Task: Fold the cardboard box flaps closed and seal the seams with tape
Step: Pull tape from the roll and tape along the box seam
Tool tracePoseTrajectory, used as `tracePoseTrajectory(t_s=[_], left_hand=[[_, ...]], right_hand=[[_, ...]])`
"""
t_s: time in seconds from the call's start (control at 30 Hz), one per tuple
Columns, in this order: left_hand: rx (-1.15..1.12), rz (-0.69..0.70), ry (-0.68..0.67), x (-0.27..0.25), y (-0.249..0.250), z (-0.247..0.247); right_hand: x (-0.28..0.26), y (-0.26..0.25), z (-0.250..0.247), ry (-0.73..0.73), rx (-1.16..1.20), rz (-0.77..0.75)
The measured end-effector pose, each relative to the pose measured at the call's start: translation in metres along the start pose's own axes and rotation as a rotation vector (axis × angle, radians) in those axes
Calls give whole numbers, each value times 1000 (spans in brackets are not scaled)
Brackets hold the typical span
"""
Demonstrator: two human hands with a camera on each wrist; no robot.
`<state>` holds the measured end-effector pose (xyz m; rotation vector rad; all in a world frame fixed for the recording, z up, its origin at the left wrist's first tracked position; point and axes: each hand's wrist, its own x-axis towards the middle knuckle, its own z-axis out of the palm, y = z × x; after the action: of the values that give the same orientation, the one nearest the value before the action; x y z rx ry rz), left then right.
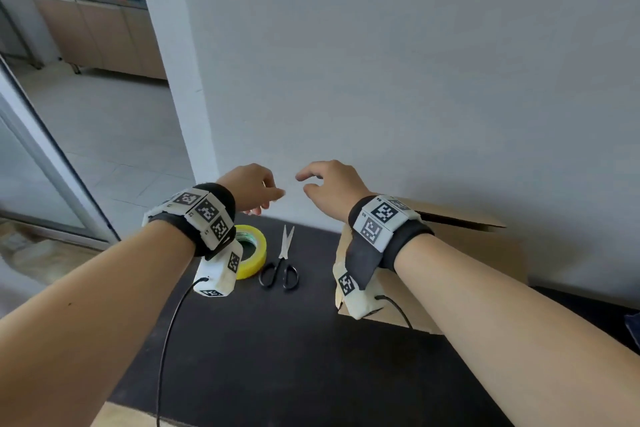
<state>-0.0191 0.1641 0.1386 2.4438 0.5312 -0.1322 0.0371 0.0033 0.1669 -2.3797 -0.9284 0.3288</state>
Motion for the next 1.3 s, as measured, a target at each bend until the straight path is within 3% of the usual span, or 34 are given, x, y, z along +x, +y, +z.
tracePoseTrajectory(t_s=[0.23, 0.53, 0.73, 1.07, 1.2, 1.3], left_hand=[[66, -52, 9, 1, -73, 6], [-33, -71, -156, 21, -126, 37], [129, -95, -280, 33, -155, 66], [524, 75, -253, 42, -159, 76], [449, 117, -215, 45, -146, 66], [217, 70, -202, 50, -125, 52]], right_hand=[[28, -12, 62, -137, -8, 29], [55, 17, 113, -227, 25, 213], [60, 40, 141, -255, 51, 299], [68, 49, 147, -250, 123, 372], [67, 45, 142, -236, 140, 352], [67, 35, 135, -221, 174, 328]])
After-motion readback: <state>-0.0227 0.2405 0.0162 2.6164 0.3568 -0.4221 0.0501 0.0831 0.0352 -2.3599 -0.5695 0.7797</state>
